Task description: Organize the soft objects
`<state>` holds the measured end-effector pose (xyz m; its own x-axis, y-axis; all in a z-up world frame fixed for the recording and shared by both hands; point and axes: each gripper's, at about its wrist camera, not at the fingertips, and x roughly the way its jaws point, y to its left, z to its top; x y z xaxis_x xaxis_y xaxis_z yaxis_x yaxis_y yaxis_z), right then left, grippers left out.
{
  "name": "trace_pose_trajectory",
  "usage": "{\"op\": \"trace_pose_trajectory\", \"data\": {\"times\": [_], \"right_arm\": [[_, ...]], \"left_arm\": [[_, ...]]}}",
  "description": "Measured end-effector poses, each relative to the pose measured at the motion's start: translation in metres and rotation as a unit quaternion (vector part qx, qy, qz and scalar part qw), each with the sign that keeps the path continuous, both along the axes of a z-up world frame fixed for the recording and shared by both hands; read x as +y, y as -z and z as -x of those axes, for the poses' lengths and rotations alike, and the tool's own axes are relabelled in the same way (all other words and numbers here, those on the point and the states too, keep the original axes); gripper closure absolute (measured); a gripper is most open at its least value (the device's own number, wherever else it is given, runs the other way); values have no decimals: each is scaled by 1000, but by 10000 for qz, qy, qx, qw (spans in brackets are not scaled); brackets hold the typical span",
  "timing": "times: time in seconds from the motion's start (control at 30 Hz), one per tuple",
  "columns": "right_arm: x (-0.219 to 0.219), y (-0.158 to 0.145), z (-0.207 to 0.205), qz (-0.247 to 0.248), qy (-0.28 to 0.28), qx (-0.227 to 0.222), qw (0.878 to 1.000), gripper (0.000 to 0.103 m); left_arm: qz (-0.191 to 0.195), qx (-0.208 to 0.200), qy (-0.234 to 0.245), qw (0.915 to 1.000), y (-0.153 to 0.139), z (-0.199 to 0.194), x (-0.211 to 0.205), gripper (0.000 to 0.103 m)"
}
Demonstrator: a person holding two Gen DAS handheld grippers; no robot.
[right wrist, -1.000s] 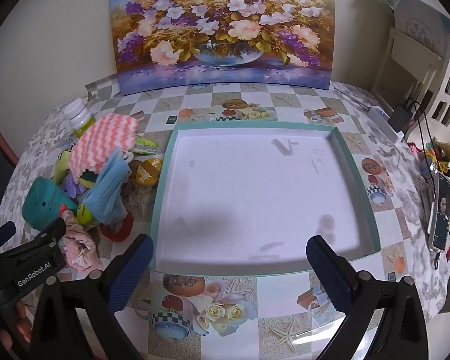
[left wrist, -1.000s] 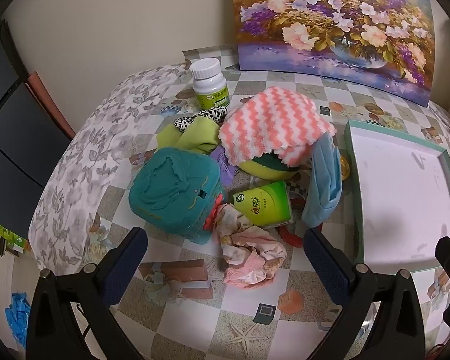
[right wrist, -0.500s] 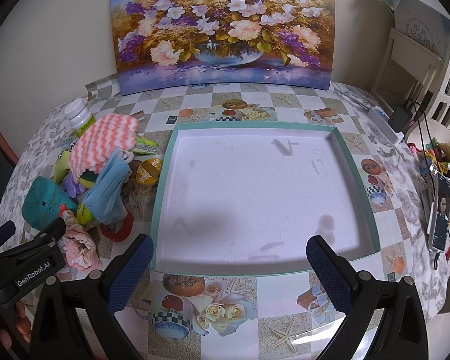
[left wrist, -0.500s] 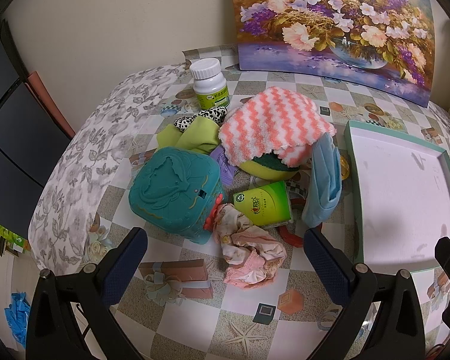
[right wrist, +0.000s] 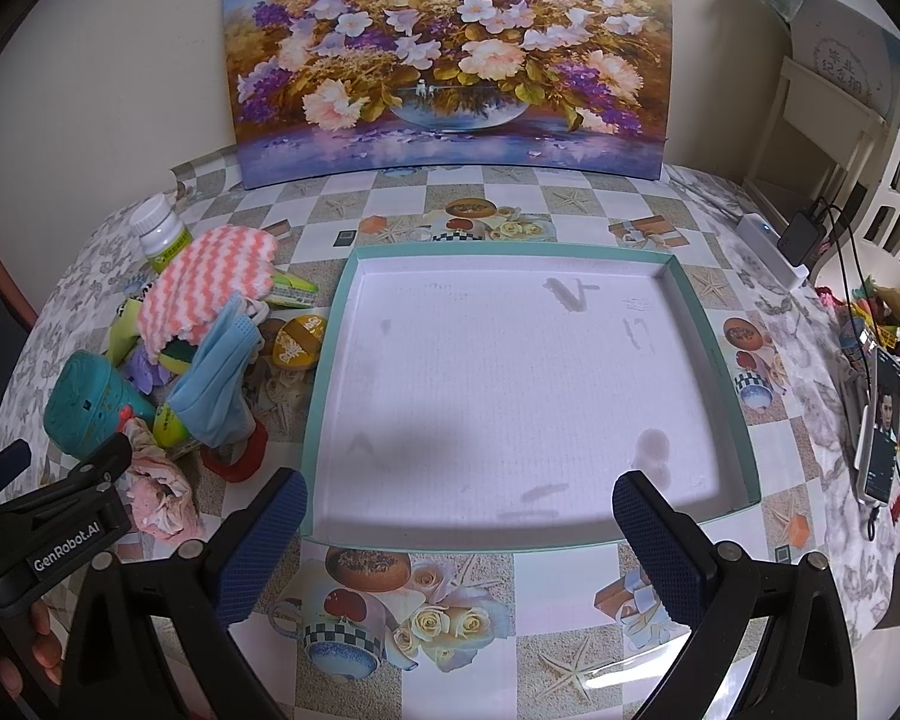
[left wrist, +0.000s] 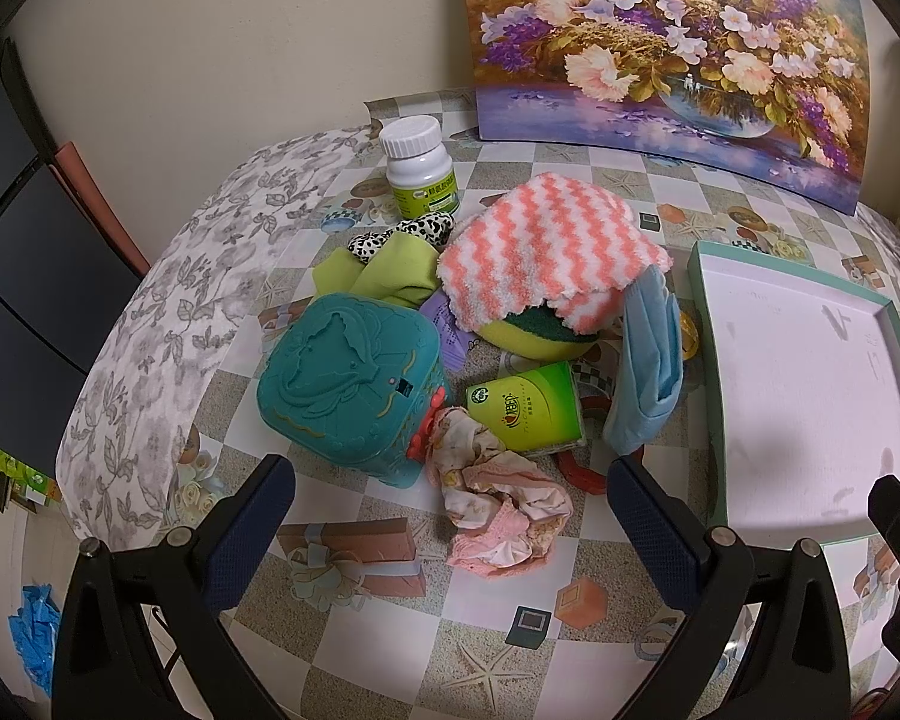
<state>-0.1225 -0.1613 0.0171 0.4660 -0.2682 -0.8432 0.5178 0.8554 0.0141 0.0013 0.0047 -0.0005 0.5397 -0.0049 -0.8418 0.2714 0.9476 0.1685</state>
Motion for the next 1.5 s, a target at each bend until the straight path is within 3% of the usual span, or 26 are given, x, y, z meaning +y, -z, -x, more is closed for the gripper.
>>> {"op": "trace_pose_trajectory", "data": {"times": [1.3, 1.5], "right_arm": [[1, 2, -1, 3, -6, 17, 10000, 0], [2, 2, -2, -6, -17, 15, 10000, 0]], "left_arm": [[23, 15, 11, 10000, 3, 5, 0, 0], [163, 105, -18, 9998, 3, 4, 0, 0]]}}
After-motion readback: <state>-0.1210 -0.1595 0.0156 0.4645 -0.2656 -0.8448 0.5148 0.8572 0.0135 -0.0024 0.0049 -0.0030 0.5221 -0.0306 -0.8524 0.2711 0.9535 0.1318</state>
